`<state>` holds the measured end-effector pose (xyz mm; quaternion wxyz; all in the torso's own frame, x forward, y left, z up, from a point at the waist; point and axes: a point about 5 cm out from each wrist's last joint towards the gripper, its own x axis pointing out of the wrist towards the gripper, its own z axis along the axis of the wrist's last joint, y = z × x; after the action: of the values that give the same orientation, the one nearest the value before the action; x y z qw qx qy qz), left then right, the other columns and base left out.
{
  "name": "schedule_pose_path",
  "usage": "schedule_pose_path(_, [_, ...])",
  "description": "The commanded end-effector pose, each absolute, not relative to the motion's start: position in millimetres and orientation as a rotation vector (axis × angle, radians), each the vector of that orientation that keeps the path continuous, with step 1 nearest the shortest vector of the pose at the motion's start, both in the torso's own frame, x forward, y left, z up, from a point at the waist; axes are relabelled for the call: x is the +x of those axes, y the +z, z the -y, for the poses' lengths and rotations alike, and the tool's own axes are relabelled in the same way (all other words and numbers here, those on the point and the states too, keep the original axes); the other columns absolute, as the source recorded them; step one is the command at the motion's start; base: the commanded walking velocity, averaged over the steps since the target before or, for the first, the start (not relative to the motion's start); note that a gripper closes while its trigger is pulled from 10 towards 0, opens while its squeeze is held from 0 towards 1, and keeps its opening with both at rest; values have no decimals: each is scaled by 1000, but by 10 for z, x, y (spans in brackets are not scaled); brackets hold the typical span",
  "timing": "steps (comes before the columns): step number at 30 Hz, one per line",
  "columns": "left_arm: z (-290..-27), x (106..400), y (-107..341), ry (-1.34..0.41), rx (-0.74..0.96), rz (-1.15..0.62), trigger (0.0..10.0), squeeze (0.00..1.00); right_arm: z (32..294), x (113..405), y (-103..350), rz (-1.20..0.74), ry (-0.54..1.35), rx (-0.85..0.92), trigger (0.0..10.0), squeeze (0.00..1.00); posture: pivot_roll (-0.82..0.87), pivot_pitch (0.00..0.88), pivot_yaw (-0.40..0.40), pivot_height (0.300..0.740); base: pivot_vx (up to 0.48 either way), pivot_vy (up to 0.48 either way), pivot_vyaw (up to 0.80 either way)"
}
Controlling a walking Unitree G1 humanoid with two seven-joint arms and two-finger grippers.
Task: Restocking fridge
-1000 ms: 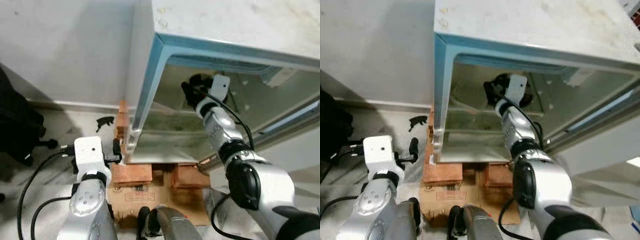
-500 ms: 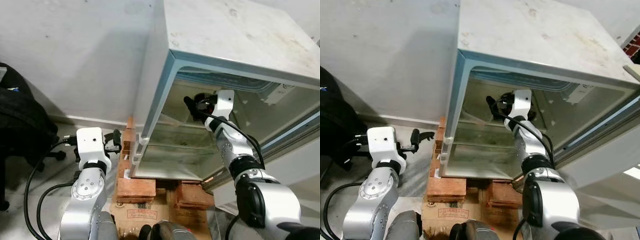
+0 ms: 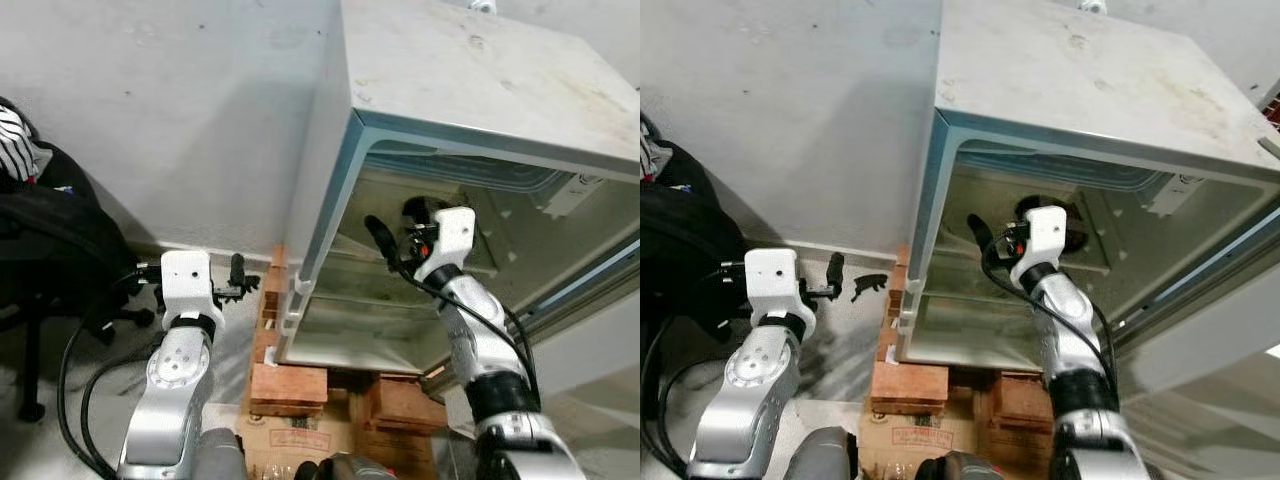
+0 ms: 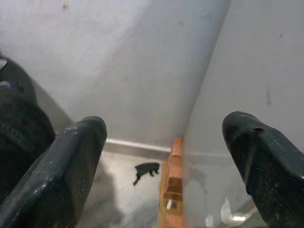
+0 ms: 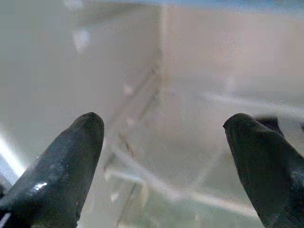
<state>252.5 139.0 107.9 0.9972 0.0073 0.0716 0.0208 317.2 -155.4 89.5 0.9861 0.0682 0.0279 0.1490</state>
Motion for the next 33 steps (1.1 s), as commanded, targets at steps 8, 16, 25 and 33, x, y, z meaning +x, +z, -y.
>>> schedule_pose_path(8, [-1297, 2593, 1061, -18, 29, -135, 10000, 0, 1705, 2979, 881, -98, 149, 175, 10000, 0, 81, 0, -104, 740, -158, -96, 0])
schedule_pose_path(16, [-1279, 2611, 1074, -26, 29, -124, 10000, 0, 1665, 3076, 973, -95, 151, 174, 10000, 0, 89, 0, -110, 740, -60, -256, 0])
schedule_pose_path(25, [-1280, 2590, 1111, -71, 5, -85, 10000, 0, 1653, 3074, 977, -110, 133, 176, 10000, 0, 93, 0, -108, 740, 0, 0, -243])
schedule_pose_path(33, [-1264, 2622, 1106, -50, 7, -91, 10000, 0, 1648, 3052, 925, -147, 142, 181, 10000, 0, 87, 0, -98, 740, 0, -416, -575])
